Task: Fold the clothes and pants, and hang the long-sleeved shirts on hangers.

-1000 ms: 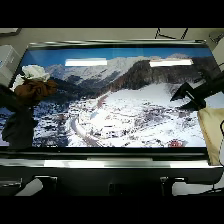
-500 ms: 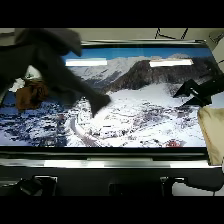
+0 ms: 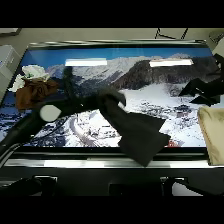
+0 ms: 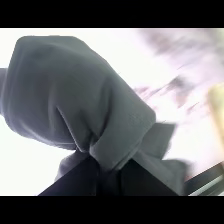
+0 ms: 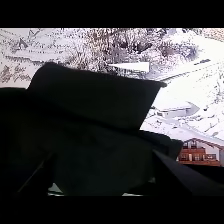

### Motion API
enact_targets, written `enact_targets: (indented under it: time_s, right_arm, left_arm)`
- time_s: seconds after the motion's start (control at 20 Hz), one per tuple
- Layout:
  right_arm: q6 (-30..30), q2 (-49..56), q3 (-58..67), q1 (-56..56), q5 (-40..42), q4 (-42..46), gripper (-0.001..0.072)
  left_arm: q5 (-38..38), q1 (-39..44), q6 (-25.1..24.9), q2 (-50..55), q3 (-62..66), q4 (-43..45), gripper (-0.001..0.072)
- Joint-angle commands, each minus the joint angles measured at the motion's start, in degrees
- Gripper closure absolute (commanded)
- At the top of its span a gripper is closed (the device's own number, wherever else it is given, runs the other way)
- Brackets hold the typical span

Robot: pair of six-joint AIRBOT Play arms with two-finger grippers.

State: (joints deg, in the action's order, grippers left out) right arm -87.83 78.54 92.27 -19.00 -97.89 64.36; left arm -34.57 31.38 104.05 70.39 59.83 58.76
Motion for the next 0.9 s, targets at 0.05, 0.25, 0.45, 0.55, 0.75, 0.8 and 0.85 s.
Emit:
enact_targets:
  time_s: [0.05,0.25,0.45,0.55,0.75,0.8,0.85]
  right_arm:
    - [0.59,-0.28,-9.75,0.04,1.9,0.35,0.0026]
    - [3.45,-0.28,-20.81,0.02,5.03,0.39,0.0006]
    - [4.31,-0.39,-29.86,0.02,5.14,0.92,0.0005]
    - [4.33,-0.83,-35.23,0.02,5.79,0.92,0.0006]
    - [5.79,-4.66,-46.47,0.02,7.93,0.87,0.0007]
    - [6.38,-6.01,-48.78,0.02,9.07,0.87,0.0006]
    - [7.06,-7.17,-50.86,0.02,10.49,0.81,0.0005]
  left_arm:
    - [-11.47,-3.65,6.25,8.26,-8.59,-2.47,0.0682]
    - [-17.46,-9.99,-2.36,4.26,-5.09,-2.45,-0.0013]
    - [-24.55,-21.29,-8.59,-0.09,-1.09,-2.45,-0.0013]
    - [-27.3,-23.58,-9.4,0.96,-2.05,-2.51,-0.0013]
    - [-26.64,-17.66,-19.06,3.32,-5.64,-9.79,-0.0013]
    - [-26.32,-15.45,-20.26,3.48,-6.43,-9.68,-0.001]
    - [-25.83,-13.77,-20.35,3.65,-7.48,-9.35,0.0024]
